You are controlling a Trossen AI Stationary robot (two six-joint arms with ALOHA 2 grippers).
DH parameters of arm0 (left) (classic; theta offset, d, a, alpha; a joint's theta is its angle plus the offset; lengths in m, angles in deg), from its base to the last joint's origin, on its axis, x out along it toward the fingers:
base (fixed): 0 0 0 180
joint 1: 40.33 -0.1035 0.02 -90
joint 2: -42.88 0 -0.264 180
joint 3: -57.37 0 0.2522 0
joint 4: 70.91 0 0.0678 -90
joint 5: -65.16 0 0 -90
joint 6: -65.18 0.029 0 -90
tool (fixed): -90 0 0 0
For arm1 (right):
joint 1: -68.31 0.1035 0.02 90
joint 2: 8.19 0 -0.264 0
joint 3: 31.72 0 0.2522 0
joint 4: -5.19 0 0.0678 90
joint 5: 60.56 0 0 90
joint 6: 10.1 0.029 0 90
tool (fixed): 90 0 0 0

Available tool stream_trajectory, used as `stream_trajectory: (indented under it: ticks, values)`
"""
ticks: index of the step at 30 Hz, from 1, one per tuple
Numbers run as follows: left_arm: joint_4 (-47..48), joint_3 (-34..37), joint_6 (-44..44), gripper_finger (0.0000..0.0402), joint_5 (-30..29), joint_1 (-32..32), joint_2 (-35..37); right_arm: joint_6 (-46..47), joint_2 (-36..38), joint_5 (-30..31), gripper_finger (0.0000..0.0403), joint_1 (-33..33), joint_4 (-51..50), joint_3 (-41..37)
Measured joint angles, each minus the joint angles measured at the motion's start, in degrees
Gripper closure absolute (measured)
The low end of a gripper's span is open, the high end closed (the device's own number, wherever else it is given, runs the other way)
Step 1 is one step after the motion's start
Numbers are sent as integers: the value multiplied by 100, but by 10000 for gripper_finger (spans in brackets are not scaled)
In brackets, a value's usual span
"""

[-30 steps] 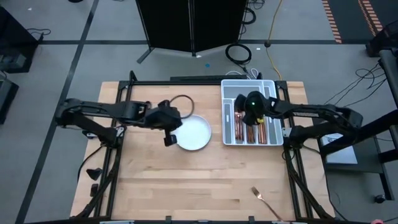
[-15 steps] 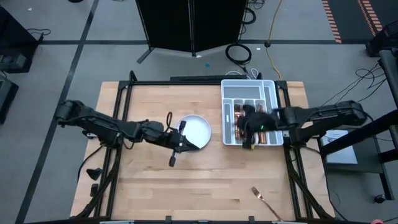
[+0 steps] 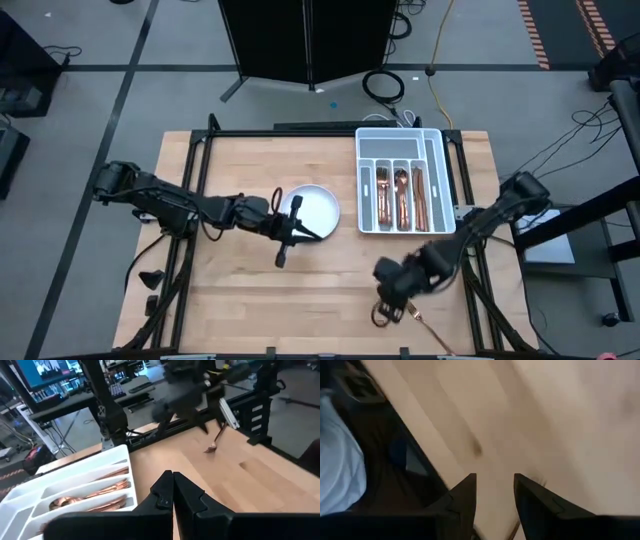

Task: Sort silverware
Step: Put the fork in the silverware tray

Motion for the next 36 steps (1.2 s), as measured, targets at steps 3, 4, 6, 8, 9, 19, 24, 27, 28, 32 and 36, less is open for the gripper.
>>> stream_trajectory:
  ticks: [3, 4, 6, 8, 9, 19, 24, 27, 28, 32, 36]
  values:
    - [48, 0, 179, 402, 12, -63, 0, 1146, -263, -331, 282, 387, -229, 14]
    - [50, 0, 220, 402, 63, -90, 0, 1470, -349, -415, 282, 498, -261, 14]
    - [51, 0, 324, 402, 223, -150, 0, 2083, -523, -617, 282, 686, -260, 14]
    - [78, 0, 455, 402, 315, -200, 0, 2532, -676, -875, 282, 810, -253, 12]
    - [96, 0, 494, 402, 334, -232, 0, 2718, -747, -972, 282, 867, -243, 12]
    - [105, -2, 605, 402, 825, -525, 0, 3052, -1407, -1466, 282, 1257, -85, -139]
    - [109, -3, 601, 402, 960, -611, 0, 2995, -1433, -1491, 282, 1257, 129, -484]
    - [189, -4, 599, 401, 977, -616, 0, 2986, -1433, -1502, 282, 1290, 422, -687]
    - [220, -4, 600, 402, 981, -616, 0, 2989, -1433, -1508, 282, 1300, 585, -773]
    - [305, -4, 601, 401, 985, -617, 0, 3216, -1433, -1719, 283, 1383, 1162, -1162]
    - [321, -4, 601, 402, 985, -625, 0, 3267, -1404, -1858, 317, 1435, 1386, -1321]
